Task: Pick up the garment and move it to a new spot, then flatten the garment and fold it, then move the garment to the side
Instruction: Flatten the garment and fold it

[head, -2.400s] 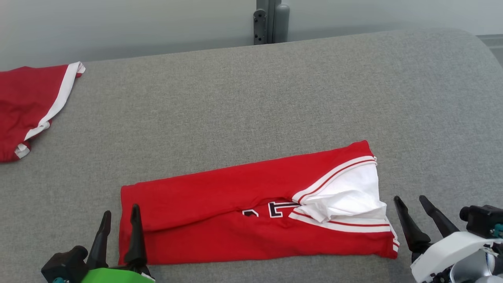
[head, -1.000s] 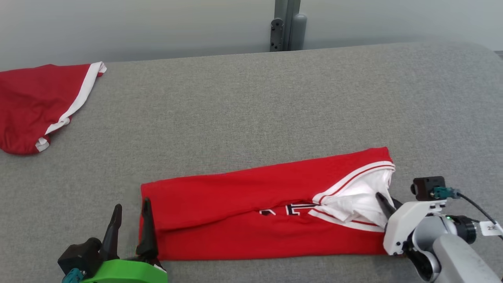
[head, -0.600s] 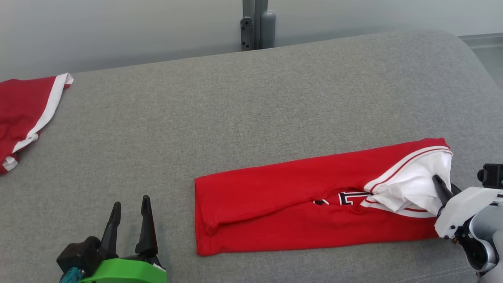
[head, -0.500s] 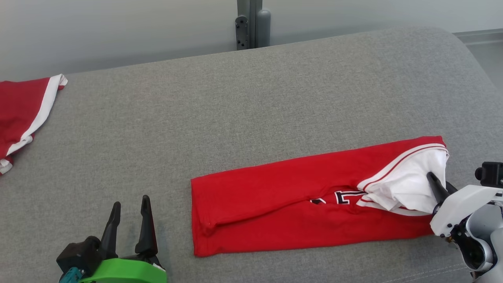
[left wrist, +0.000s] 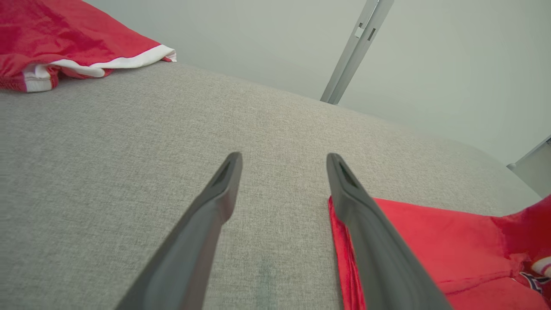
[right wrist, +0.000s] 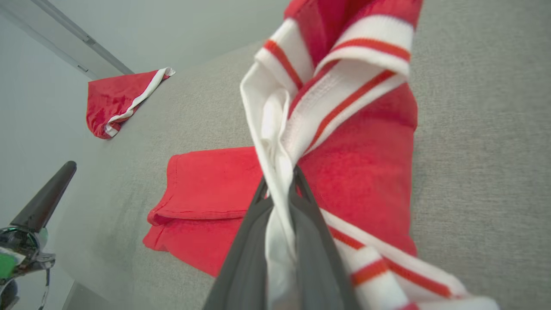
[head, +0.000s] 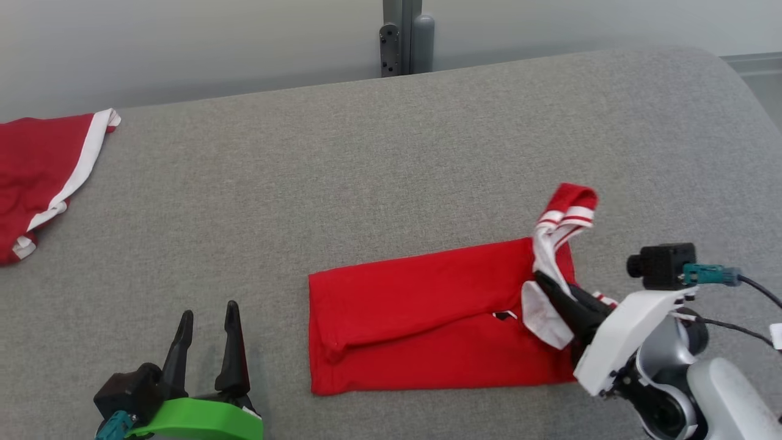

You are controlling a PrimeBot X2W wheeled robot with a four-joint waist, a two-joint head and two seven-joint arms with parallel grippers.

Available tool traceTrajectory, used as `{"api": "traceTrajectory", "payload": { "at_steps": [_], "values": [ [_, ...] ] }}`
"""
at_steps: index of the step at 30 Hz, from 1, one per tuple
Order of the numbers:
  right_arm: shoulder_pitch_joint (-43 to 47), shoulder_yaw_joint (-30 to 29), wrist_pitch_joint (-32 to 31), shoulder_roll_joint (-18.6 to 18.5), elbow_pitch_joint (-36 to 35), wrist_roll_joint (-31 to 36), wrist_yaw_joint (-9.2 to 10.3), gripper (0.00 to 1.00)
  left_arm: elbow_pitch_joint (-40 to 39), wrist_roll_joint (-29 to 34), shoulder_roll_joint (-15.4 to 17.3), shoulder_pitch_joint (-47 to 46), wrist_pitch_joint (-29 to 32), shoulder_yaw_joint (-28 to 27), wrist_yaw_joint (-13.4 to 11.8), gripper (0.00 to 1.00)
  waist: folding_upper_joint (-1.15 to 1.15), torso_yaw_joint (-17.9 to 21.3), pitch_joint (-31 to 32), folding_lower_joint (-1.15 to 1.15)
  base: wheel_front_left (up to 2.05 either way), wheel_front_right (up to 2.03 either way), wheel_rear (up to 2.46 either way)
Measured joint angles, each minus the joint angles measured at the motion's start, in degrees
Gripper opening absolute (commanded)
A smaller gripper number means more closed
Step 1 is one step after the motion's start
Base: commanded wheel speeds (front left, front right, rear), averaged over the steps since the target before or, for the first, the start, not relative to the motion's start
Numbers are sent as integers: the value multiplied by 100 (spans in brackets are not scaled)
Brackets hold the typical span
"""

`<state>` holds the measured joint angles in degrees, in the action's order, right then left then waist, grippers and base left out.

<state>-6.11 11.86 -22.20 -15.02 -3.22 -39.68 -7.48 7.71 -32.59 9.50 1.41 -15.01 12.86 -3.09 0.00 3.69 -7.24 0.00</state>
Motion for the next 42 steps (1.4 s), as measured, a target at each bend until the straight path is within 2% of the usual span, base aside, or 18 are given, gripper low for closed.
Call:
{"api": "traceTrajectory", "payload": {
  "at_steps": [4,8,14,27,28,29,30,31,42],
  "values": [
    [-19,584,-168,216,-149,-175,0,0,11,-1,-7,-9,1,20,7,100,0,-144,-3,0,0,0,0],
    [-235,1054,-177,446,31,-218,0,0,20,-5,-23,-54,7,53,15,100,0,-302,-9,0,0,0,0],
    [-677,1538,64,802,753,-309,0,0,53,-7,-37,-90,7,77,34,100,0,-555,-26,0,0,0,0],
    [-1527,1984,684,1137,2509,-546,0,0,170,-3,-111,-108,5,179,81,100,0,-1049,8,0,0,0,0],
    [-1578,2017,740,1149,2619,-548,0,10,177,2,-113,-108,5,187,82,100,0,-1074,13,0,0,0,0],
    [-1627,2042,793,1163,2713,-563,0,38,182,3,-116,-108,5,193,82,100,0,-1096,18,0,0,0,0],
    [-1675,2069,842,1177,2804,-586,0,98,189,4,-120,-108,5,199,82,100,0,-1116,23,0,0,0,0],
    [-1715,2091,893,1189,2875,-622,0,100,191,5,-124,-108,5,207,82,100,0,-1132,28,0,0,0,0],
    [-2030,2330,1584,1219,3071,-1092,0,100,230,20,-115,-75,3,211,91,100,0,-1089,126,0,0,0,0]
  ]
}}
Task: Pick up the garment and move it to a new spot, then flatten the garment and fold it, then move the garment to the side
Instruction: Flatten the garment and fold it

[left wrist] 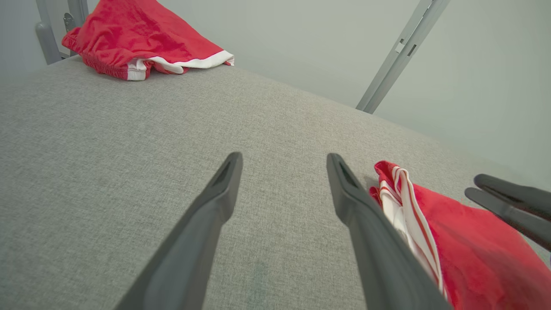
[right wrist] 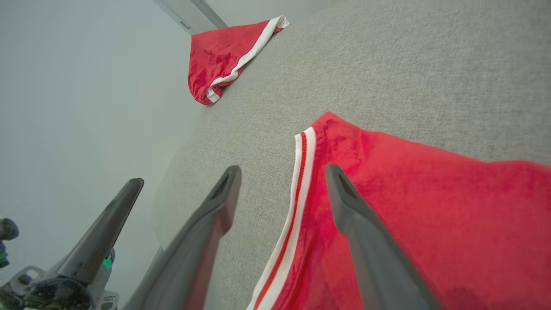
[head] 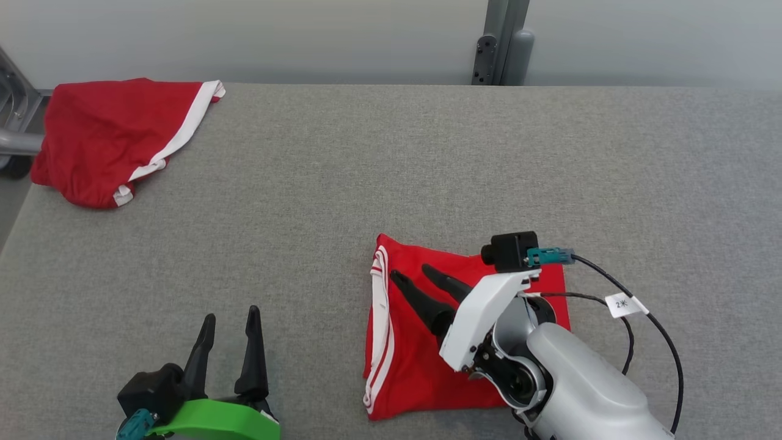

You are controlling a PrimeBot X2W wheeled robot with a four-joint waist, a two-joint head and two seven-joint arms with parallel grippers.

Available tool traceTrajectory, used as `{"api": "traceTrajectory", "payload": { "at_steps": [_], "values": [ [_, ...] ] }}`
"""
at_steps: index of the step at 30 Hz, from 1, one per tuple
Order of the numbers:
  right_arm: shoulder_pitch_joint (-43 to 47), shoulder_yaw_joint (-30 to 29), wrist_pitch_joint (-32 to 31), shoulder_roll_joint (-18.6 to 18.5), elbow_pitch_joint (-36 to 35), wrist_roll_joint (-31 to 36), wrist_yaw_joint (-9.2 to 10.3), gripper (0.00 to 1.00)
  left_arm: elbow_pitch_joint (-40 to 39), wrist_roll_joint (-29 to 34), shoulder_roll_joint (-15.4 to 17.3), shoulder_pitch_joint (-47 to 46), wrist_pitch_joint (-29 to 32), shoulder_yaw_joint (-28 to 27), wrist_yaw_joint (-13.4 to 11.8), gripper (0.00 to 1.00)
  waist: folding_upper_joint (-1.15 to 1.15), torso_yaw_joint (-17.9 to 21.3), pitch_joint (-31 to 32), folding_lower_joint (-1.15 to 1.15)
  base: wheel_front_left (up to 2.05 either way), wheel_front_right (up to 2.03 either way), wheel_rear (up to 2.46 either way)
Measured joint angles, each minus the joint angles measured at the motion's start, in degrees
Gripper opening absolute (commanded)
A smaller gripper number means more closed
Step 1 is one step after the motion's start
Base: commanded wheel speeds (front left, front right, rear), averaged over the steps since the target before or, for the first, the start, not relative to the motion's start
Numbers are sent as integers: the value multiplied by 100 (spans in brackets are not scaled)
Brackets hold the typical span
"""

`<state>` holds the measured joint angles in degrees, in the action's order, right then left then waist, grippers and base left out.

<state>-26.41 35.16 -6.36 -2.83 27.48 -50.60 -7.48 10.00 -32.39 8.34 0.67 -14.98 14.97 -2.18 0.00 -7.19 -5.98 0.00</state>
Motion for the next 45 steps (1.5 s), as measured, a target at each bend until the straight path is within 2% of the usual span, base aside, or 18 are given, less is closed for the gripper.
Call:
{"api": "traceTrajectory", "payload": {
  "at_steps": [5,12,22,28,32,38,45],
  "values": [
    [-22,-126,365,-40,22,64,0,100,-22,1,21,28,2,22,-7,100,0,112,46,0,0,0,0],
    [18,-471,1028,-345,18,677,0,100,-64,34,47,45,3,78,-30,100,0,301,83,0,0,0,0],
    [666,-1677,1931,-419,-175,2076,0,100,-44,152,62,5,3,183,-45,100,0,567,166,0,0,0,0],
    [1362,-2509,2068,-248,-673,3112,0,100,-20,285,52,-4,0,101,-89,100,0,722,267,0,0,0,0],
    [1850,-2934,2107,-91,-1066,3527,0,100,-30,380,47,81,-5,10,-119,100,0,816,349,0,0,0,0],
    [2265,-3097,2111,-15,-1418,3731,0,100,-109,520,1,302,-7,-154,-120,100,0,930,445,0,0,0,0],
    [2394,-3116,2117,-7,-1497,3757,0,100,-135,746,-83,493,-8,-307,-103,100,0,927,503,0,0,0,0]
  ]
}}
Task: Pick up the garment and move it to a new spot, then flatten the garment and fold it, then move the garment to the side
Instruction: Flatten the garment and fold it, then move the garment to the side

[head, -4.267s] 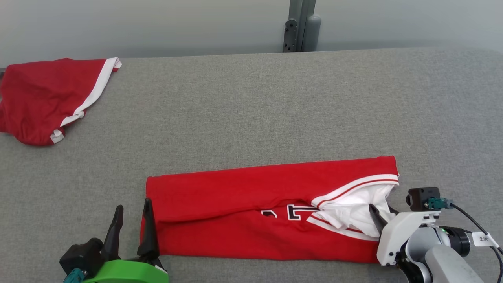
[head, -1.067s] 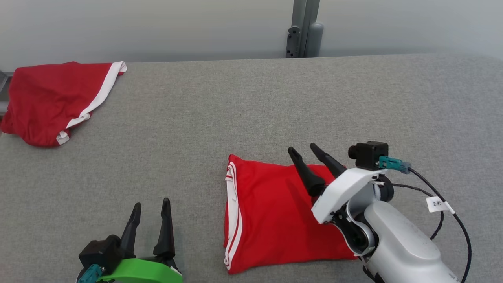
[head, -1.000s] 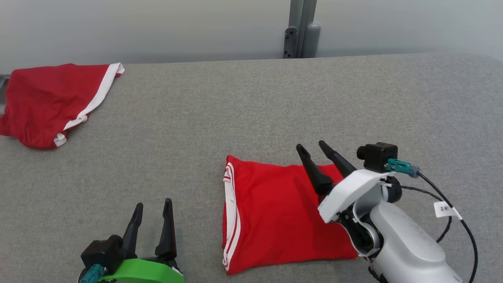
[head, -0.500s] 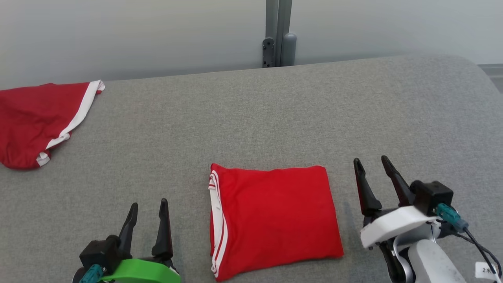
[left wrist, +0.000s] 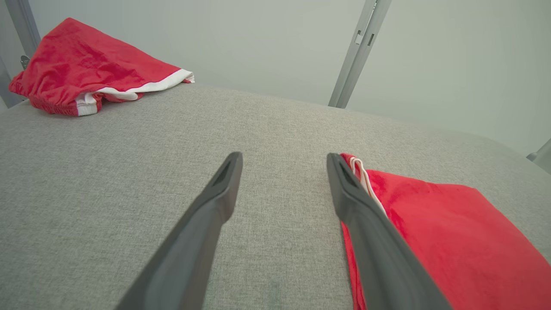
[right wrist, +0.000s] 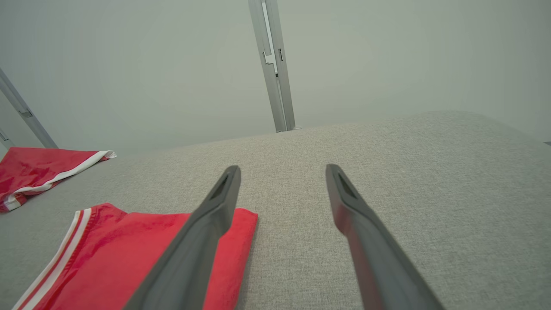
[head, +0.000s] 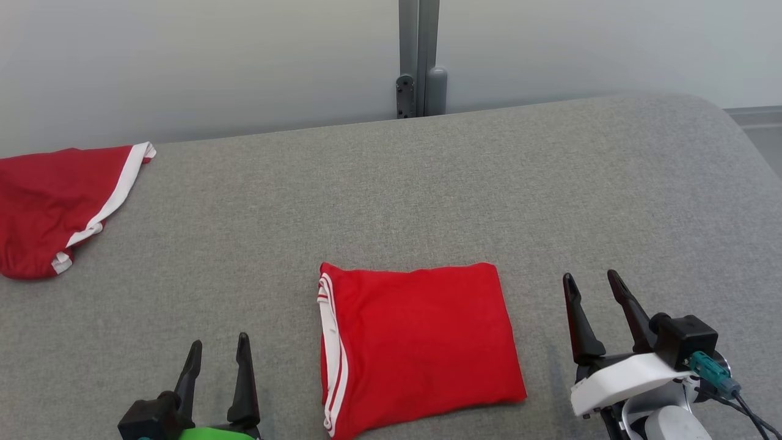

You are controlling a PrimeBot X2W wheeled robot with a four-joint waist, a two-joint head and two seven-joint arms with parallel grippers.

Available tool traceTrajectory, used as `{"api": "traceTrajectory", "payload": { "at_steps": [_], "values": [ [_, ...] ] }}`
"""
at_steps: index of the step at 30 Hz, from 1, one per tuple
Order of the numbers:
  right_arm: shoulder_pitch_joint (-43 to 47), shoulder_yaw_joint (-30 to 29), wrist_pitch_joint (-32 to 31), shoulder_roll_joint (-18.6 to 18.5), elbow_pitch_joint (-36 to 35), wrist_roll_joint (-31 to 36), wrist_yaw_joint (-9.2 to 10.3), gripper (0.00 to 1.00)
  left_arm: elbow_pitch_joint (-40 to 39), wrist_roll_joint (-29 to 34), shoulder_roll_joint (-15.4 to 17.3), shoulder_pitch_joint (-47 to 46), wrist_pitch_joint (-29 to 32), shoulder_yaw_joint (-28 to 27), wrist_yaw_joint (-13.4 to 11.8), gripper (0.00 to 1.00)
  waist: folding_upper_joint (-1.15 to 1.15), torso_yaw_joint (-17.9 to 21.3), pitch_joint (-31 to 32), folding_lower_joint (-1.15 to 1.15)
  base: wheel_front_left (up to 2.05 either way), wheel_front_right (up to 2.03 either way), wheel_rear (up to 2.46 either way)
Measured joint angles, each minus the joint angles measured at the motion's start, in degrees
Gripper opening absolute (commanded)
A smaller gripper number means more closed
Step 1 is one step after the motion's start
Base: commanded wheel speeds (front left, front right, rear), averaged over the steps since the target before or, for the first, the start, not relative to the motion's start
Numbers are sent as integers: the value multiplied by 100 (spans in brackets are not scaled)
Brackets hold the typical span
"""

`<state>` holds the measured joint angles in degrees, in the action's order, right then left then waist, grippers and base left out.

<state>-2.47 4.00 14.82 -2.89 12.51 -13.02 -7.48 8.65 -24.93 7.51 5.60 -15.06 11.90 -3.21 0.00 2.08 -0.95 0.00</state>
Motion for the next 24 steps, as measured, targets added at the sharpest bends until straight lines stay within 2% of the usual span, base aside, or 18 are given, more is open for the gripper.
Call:
{"api": "traceTrajectory", "payload": {
  "at_steps": [24],
  "values": [
    [-3,-65,4,3,202,18,0,100,-26,339,-180,0,-8,-274,214,100,0,-100,19,0,0,0,0]
  ]
}}
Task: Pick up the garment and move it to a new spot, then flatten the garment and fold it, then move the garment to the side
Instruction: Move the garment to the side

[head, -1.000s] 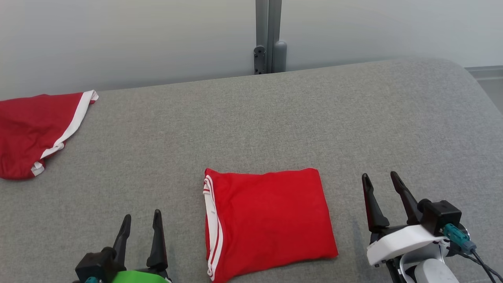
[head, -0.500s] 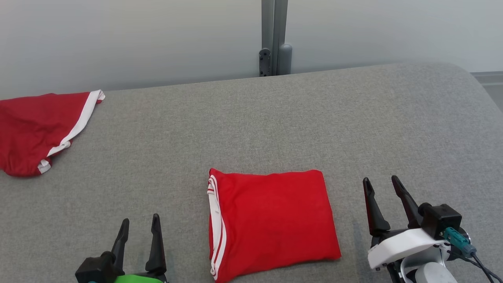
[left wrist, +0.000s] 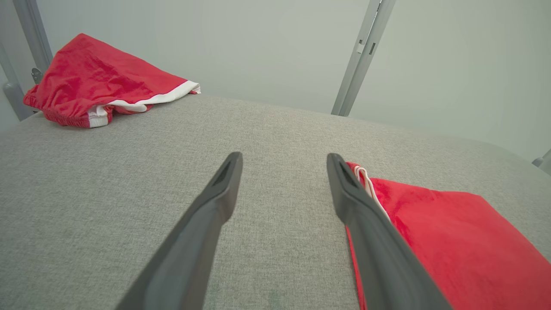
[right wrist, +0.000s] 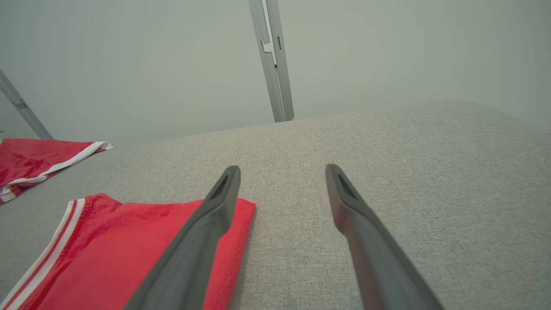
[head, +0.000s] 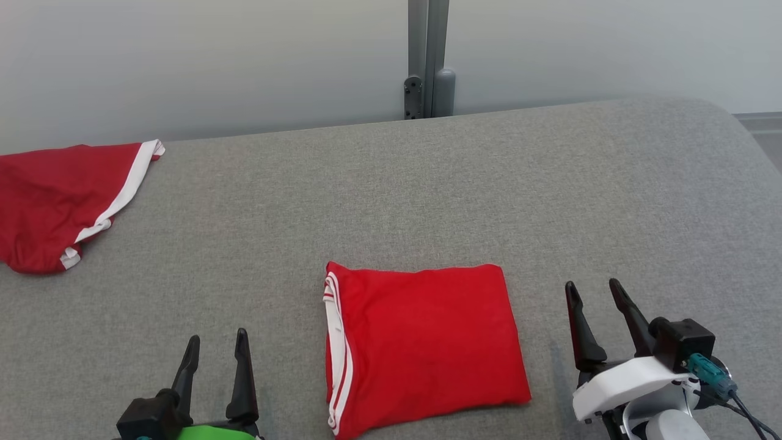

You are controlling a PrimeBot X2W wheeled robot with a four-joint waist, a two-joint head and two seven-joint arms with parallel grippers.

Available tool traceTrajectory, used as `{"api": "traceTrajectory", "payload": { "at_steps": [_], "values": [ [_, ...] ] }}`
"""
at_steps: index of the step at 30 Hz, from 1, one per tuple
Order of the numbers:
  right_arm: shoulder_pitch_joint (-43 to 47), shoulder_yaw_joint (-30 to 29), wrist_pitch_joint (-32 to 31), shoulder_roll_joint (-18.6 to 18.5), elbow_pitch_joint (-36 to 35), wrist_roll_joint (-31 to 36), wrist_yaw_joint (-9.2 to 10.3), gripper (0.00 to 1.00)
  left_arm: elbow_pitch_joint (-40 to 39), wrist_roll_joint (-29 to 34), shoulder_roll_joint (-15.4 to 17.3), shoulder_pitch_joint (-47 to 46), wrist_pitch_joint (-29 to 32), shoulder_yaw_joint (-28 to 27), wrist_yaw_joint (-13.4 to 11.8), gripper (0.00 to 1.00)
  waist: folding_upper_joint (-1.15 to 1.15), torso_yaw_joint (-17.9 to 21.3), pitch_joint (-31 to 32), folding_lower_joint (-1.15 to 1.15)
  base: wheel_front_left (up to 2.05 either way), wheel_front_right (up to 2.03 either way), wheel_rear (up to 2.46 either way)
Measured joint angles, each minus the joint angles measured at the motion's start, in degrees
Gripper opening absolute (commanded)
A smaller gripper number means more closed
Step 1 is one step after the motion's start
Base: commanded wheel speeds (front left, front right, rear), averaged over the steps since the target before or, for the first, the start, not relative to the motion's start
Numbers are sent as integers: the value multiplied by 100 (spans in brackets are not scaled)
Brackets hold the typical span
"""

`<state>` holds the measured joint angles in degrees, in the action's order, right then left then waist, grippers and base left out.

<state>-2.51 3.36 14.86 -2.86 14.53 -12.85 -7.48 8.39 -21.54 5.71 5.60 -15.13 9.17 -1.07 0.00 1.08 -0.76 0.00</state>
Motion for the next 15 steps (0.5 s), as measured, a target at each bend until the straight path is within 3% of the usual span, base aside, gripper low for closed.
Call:
{"api": "traceTrajectory", "payload": {
  "at_steps": [6,15],
  "values": [
    [-152,127,-634,-1,530,-38,0,100,13,44,-48,-3,0,-11,53,100,0,-35,-54,0,0,0,0],
    [-757,692,-1435,4,1337,-627,-1,100,77,94,-107,-87,0,2,107,100,0,-235,-234,0,0,0,0]
  ]
}}
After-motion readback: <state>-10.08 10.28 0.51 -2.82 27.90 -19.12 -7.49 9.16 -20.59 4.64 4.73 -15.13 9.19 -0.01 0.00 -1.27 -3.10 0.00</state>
